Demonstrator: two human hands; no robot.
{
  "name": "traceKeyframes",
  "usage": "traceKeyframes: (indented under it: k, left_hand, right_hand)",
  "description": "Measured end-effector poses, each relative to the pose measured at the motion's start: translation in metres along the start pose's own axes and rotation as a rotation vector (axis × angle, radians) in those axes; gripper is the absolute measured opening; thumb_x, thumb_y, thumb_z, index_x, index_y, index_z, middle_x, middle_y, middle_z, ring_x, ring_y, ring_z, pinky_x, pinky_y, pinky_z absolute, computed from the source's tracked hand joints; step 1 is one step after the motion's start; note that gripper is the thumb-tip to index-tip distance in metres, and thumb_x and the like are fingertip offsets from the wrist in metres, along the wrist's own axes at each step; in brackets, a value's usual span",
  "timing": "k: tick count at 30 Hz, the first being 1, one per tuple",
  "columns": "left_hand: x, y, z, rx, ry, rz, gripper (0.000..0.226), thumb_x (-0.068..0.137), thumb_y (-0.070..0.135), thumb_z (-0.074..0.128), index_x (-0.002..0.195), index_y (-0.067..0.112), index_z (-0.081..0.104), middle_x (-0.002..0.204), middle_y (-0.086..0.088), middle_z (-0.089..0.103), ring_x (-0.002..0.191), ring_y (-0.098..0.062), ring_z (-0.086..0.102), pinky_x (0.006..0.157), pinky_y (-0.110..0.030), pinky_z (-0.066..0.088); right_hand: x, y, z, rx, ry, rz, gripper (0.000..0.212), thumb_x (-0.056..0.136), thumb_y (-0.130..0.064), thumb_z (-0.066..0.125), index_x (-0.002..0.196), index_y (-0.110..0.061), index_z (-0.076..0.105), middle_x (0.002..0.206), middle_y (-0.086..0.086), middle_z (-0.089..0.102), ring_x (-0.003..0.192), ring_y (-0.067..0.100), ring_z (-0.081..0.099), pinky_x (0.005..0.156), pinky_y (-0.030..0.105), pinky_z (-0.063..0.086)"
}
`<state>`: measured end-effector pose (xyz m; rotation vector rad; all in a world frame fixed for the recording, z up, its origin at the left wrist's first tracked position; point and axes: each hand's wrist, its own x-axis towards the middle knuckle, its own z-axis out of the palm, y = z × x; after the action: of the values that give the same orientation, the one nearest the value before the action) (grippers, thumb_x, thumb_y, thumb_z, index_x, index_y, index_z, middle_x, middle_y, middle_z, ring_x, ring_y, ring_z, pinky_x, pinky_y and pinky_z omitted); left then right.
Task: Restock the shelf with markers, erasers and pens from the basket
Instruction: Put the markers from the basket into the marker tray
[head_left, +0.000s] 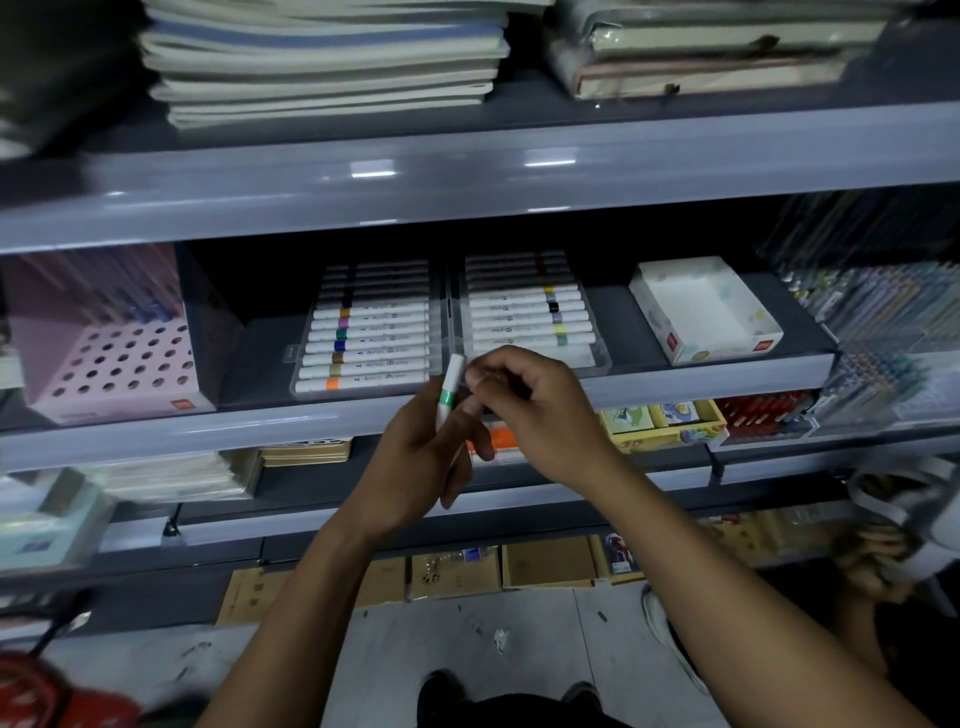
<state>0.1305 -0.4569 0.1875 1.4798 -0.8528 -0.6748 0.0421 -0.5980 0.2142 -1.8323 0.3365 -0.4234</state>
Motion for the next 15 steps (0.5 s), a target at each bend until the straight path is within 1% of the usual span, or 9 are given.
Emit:
traceKeyframes:
  k: [2, 4, 6, 8, 10, 11, 12, 13, 15]
  left_hand:
    - [-0.001, -0.002, -0.002, 0.042, 0.004, 0.001, 0.024, 0.110, 0.033, 0.046, 0.111, 0.012, 0.058, 0.080, -0.011, 0.072, 0.040, -0.018, 0.052, 0.044, -0.026, 0.043]
    - [-0.002, -0.005, -0.005, 0.045, 0.027, 0.002, 0.024, 0.111, 0.032, 0.047, 0.110, 0.012, 0.060, 0.079, -0.010, 0.073, 0.041, -0.016, 0.052, 0.045, -0.024, 0.044]
    - [-0.003, -0.008, -0.008, 0.006, 0.095, -0.019, 0.021, 0.109, 0.032, 0.050, 0.101, 0.020, 0.065, 0.075, -0.010, 0.069, 0.044, -0.011, 0.047, 0.045, -0.022, 0.040]
    - [-0.004, -0.010, -0.012, -0.005, 0.175, -0.042, 0.025, 0.108, 0.032, 0.051, 0.089, 0.031, 0.068, 0.072, -0.007, 0.065, 0.047, -0.010, 0.044, 0.045, -0.021, 0.037]
    - [-0.006, -0.012, -0.013, -0.007, 0.221, -0.055, 0.030, 0.108, 0.030, 0.052, 0.083, 0.033, 0.069, 0.069, -0.007, 0.061, 0.048, -0.011, 0.043, 0.045, -0.022, 0.037]
    - [-0.006, -0.012, -0.014, -0.005, 0.238, -0.058, 0.031, 0.108, 0.030, 0.053, 0.082, 0.031, 0.069, 0.069, -0.009, 0.059, 0.048, -0.012, 0.043, 0.046, -0.023, 0.036]
    - [-0.006, -0.013, -0.014, 0.000, 0.251, -0.059, 0.031, 0.108, 0.031, 0.053, 0.082, 0.030, 0.069, 0.069, -0.009, 0.060, 0.049, -0.012, 0.044, 0.046, -0.023, 0.037]
    - [-0.006, -0.014, -0.014, 0.001, 0.262, -0.060, 0.030, 0.108, 0.031, 0.053, 0.084, 0.030, 0.070, 0.069, -0.007, 0.062, 0.050, -0.012, 0.046, 0.046, -0.023, 0.038]
    - [-0.004, -0.015, -0.012, -0.012, 0.283, -0.058, 0.024, 0.107, 0.035, 0.054, 0.094, 0.025, 0.072, 0.066, -0.001, 0.063, 0.050, -0.009, 0.048, 0.046, -0.020, 0.038]
  right_hand:
    - [0.000, 0.002, -0.002, -0.007, 0.042, 0.007, 0.015, 0.102, -0.021, 0.063, 0.099, -0.009, 0.072, 0.084, 0.013, 0.071, 0.084, 0.027, 0.070, 0.085, 0.052, 0.058]
    - [0.001, 0.006, -0.004, -0.068, 0.113, 0.001, 0.019, 0.101, -0.026, 0.065, 0.094, -0.010, 0.072, 0.082, 0.020, 0.064, 0.079, 0.032, 0.064, 0.077, 0.049, 0.056]
    - [0.001, 0.009, -0.009, -0.058, 0.212, 0.014, 0.023, 0.100, -0.029, 0.065, 0.088, -0.011, 0.070, 0.079, 0.020, 0.059, 0.073, 0.027, 0.058, 0.070, 0.038, 0.052]
    - [0.001, 0.012, -0.016, 0.006, 0.313, 0.027, 0.025, 0.101, -0.029, 0.065, 0.083, -0.011, 0.068, 0.079, 0.023, 0.056, 0.068, 0.019, 0.052, 0.065, 0.025, 0.046]
    - [0.001, 0.017, -0.022, 0.017, 0.362, 0.038, 0.027, 0.101, -0.028, 0.065, 0.082, -0.009, 0.068, 0.078, 0.023, 0.057, 0.068, 0.023, 0.052, 0.066, 0.026, 0.046]
    - [0.001, 0.019, -0.024, 0.002, 0.362, 0.041, 0.026, 0.101, -0.029, 0.065, 0.083, -0.010, 0.068, 0.077, 0.021, 0.059, 0.068, 0.025, 0.054, 0.067, 0.028, 0.047]
    - [0.000, 0.021, -0.025, -0.016, 0.355, 0.038, 0.023, 0.101, -0.029, 0.065, 0.085, -0.012, 0.069, 0.077, 0.016, 0.062, 0.069, 0.022, 0.057, 0.067, 0.028, 0.049]
    - [-0.001, 0.022, -0.026, -0.027, 0.345, 0.027, 0.018, 0.101, -0.027, 0.066, 0.089, -0.015, 0.070, 0.079, 0.007, 0.066, 0.071, 0.015, 0.061, 0.069, 0.025, 0.050]
    - [-0.004, 0.022, -0.027, -0.075, 0.310, -0.026, 0.006, 0.099, -0.022, 0.068, 0.098, -0.018, 0.072, 0.091, -0.007, 0.071, 0.086, 0.007, 0.066, 0.077, 0.023, 0.054]
